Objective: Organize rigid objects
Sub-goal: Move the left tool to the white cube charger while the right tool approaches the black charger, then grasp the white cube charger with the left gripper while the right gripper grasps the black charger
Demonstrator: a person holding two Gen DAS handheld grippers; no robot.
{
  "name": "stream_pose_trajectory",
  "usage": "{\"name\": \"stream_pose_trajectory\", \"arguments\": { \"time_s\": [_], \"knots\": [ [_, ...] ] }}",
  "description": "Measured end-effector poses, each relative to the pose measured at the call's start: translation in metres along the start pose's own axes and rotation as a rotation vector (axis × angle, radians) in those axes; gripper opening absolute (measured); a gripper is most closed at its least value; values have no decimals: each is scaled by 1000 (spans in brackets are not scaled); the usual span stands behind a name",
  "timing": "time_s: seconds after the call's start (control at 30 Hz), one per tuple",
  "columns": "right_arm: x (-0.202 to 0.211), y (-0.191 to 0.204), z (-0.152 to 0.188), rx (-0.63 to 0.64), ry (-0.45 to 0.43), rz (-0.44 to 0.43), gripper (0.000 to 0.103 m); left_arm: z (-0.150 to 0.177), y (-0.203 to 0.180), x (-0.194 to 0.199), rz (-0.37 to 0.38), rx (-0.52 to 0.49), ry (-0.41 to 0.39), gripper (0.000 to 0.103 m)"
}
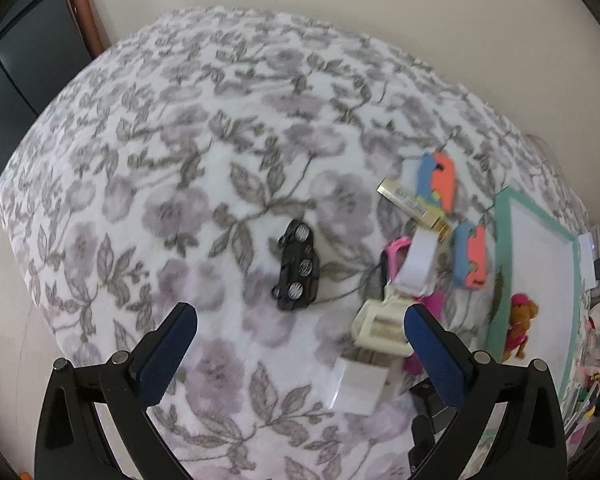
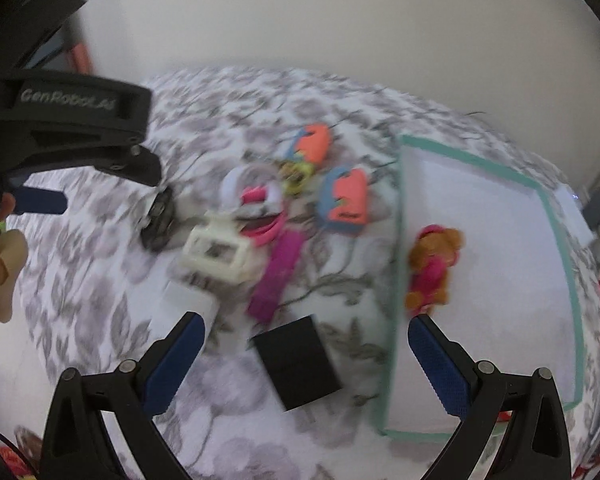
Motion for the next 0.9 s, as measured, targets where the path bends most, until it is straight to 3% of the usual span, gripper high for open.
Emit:
{"name": "stream_pose_trajectory", "arguments": {
  "time_s": [0.27,0.33,0.53,0.83,0.9],
  "knots": [
    [-16,0,14,-21,76,-53,95,27,-3,-25,34,-18,110,103],
    [-20,2,19,-22,95,-67,84,31,-9,-28,44,-37,131,103],
    [-25,3,26,-35,133,-85,73,42,-25,-32,50,-104,153,103],
    [-36,-4,35,-66,186,-86,58,48,-37,-41,36,-176,181,95],
    [-35,-6,35,-73,185,-88,56,51,-40,-44,31,-193,192,88]
  ]
}}
Point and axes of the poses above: each gripper's, at about its wrist camera, not at the fingertips, and x roughly against the way its jaws point, y to its left, z to its underside, the point moved 10 cm from there along -x, roughly the way its jaws point, and after that the axes turned 4 degrees about x, right-handed, at the moved point
